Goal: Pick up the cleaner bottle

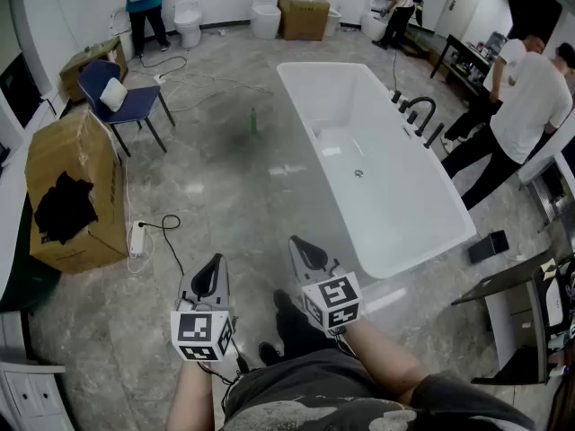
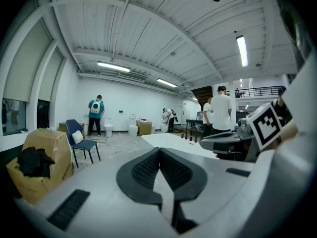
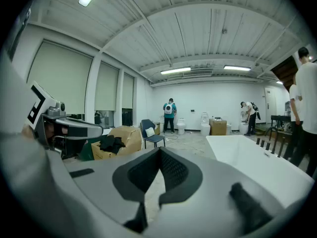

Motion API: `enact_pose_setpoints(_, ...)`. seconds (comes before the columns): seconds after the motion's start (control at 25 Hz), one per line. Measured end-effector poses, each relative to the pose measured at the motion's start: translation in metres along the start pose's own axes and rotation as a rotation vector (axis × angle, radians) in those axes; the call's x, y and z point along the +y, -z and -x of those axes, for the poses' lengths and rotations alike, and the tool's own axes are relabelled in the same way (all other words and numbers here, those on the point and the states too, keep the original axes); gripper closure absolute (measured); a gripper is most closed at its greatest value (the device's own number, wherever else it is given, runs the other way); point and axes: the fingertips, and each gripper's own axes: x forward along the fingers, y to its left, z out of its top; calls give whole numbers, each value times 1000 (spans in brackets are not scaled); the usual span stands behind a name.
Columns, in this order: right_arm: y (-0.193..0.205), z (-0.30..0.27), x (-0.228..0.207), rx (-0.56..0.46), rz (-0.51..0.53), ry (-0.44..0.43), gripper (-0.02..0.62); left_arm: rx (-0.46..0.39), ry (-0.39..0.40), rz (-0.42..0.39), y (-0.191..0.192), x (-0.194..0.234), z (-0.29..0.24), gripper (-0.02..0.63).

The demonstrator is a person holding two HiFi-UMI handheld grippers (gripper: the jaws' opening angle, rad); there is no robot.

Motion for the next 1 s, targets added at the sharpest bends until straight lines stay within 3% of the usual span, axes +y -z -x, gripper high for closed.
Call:
enact_pose_setpoints(0.6,6,-8,1,25,3,-11,572,-3,-9,41,6,15,0,591)
enact_pose_setpoints(0.8,-17,-12,-5,-40,16,-39,571,16,-5,40,8,22,-6,591)
enact_pose_setpoints(1.0,-10,-36,-33,-45,-70,4,569,38,-19,54,11,36,-30,591)
